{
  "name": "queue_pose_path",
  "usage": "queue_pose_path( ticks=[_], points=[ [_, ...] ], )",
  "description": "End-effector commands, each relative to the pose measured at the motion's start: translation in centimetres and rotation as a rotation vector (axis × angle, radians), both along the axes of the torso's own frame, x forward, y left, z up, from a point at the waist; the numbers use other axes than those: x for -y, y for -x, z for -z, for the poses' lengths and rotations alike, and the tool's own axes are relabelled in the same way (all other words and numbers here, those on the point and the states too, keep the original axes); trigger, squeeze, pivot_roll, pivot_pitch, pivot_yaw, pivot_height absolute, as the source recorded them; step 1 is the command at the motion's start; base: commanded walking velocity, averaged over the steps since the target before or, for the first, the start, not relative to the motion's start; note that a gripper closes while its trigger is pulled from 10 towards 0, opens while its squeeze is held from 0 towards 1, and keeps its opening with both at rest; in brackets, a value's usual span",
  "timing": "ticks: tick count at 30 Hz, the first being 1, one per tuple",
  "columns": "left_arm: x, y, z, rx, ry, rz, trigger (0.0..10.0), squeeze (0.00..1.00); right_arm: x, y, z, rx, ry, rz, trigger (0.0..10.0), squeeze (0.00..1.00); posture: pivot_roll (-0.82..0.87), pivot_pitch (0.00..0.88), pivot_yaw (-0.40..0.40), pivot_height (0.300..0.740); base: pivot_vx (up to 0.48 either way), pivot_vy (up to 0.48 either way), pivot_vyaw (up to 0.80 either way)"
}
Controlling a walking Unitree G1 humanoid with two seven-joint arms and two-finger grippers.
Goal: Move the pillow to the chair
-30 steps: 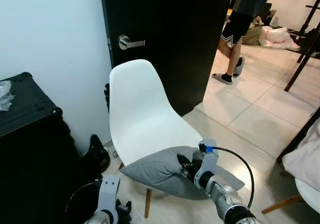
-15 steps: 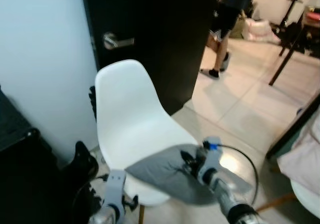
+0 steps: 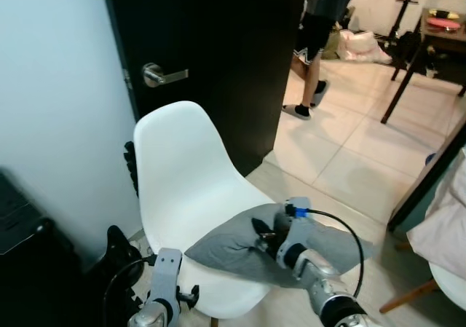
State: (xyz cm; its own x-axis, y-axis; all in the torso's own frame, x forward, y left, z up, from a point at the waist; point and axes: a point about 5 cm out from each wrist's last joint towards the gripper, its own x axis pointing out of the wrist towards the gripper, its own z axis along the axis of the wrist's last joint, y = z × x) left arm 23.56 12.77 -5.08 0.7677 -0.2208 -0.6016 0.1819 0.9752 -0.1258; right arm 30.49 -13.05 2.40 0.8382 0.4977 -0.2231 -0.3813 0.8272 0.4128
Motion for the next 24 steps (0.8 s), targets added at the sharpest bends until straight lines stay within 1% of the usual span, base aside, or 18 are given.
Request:
queue_pose_path(
  ticks=[1, 3, 5, 10, 14, 16, 17, 20, 24],
  points=[
    [0.51, 0.29, 0.20, -0.013, 0.004, 0.020, 10.0, 0.00, 0.28, -0.99, -1.68, 0.104, 0.027, -0.002, 10.0, 0.00, 0.02, 0.000, -0.032, 0.740, 0.000, -0.472, 0.00],
    [0.54, 0.28, 0.19, -0.012, 0.005, 0.020, 10.0, 0.00, 0.24, -0.98, -1.60, 0.100, 0.043, -0.003, 10.0, 0.00, 0.02, 0.000, -0.032, 0.740, 0.000, -0.472, 0.00],
    [0.60, 0.22, 0.14, -0.009, 0.006, 0.020, 10.0, 0.00, -0.15, -0.91, -1.53, 0.109, 0.094, -0.035, 10.0, 0.00, 0.02, 0.000, -0.033, 0.740, 0.000, -0.472, 0.80],
    [0.65, 0.03, 0.01, -0.004, 0.010, 0.015, 10.0, 0.00, -0.56, -0.94, -1.70, 0.125, 0.108, -0.061, 10.0, 0.00, 0.02, 0.000, -0.037, 0.740, 0.000, -0.469, 0.80],
    [0.66, -0.01, -0.02, -0.002, 0.010, 0.013, 10.0, 0.00, -0.58, -0.98, -1.77, 0.131, 0.115, -0.070, 10.0, 0.00, 0.02, 0.000, -0.038, 0.740, 0.000, -0.461, 0.80],
    [0.55, -0.12, -0.07, 0.000, 0.009, -0.015, 10.0, 0.00, -0.58, -1.05, -1.89, 0.135, 0.113, -0.071, 10.0, 0.00, 0.02, 0.000, -0.038, 0.740, 0.000, 0.000, 0.80],
    [0.49, -0.22, -0.10, -0.004, 0.009, -0.027, 10.0, 0.00, -0.62, -1.05, -1.88, 0.135, 0.129, -0.081, 10.0, 0.00, 0.02, 0.000, -0.038, 0.740, 0.000, 0.000, 0.66],
    [0.49, -0.26, -0.12, -0.003, 0.008, -0.026, 10.0, 0.00, -0.65, -1.03, -1.86, 0.135, 0.136, -0.086, 10.0, 0.00, 0.02, 0.000, -0.038, 0.740, 0.000, 0.000, 0.66],
    [0.41, -0.42, -0.22, 0.000, 0.012, -0.034, 10.0, 0.00, -0.69, -1.01, -1.83, 0.134, 0.140, -0.087, 10.0, 0.00, 0.02, 0.000, -0.038, 0.740, 0.000, 0.000, 0.00]
  ],
)
